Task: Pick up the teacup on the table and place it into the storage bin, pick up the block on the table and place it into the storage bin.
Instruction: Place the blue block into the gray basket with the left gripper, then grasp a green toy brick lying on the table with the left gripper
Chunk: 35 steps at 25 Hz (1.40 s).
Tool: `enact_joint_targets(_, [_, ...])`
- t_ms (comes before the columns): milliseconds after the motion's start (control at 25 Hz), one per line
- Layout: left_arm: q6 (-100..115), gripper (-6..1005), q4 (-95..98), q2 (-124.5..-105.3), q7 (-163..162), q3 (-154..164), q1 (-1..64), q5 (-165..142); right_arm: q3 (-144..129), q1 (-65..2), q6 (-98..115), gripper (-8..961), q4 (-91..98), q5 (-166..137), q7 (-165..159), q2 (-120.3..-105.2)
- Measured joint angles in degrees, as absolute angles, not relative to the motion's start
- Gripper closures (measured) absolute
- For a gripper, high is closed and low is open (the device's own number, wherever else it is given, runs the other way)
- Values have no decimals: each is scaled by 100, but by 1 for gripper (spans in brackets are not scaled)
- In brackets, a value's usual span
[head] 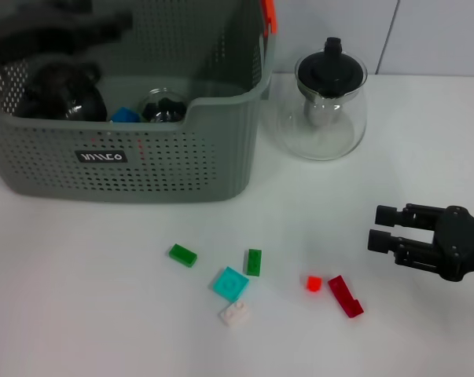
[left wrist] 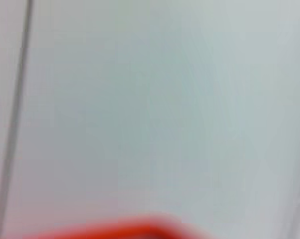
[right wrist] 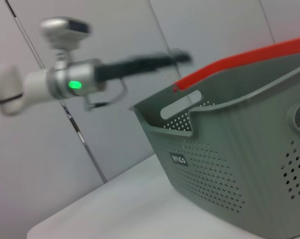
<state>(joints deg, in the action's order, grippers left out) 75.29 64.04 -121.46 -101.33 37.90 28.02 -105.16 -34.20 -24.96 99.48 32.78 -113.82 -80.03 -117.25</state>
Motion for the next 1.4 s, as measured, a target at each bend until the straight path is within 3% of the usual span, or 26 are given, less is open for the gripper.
enact_joint_targets(280, [10344,112,5044,-12035,-7659,2697,2188,-8902,-3423,-2488,9944,371,3278,-11382,-7991,-11728])
enact_joint_targets(400, [10569,52,4924,-12172,-6904,2709,1940,-9811,-3435,-2487,9935,371,3272,-11382,-7997,-11723])
enact_joint_targets(600, [10132,84,4482,-12430,-5847,2870,1696,-11131,-3417,-2468,9932,371,3269,-11382,-7999,-11723])
enact_joint_targets(720, [9597,103,3895,-12420,-5465,2926,1737,-11397,-3405,-2452,9931,371,3269,-11382,-8001,-11724])
enact_joint_targets(960, [8406,263,2990,-12431,-4922,3176,1919,-11600,-3397,-2452,9931,371,3269,-11382,-8003,-11725])
enact_joint_targets(1400, [7845,260,2549,-12430,-4917,3465,2080,-11737,-3402,-2442,9932,371,3269,-11382,-8007,-11725])
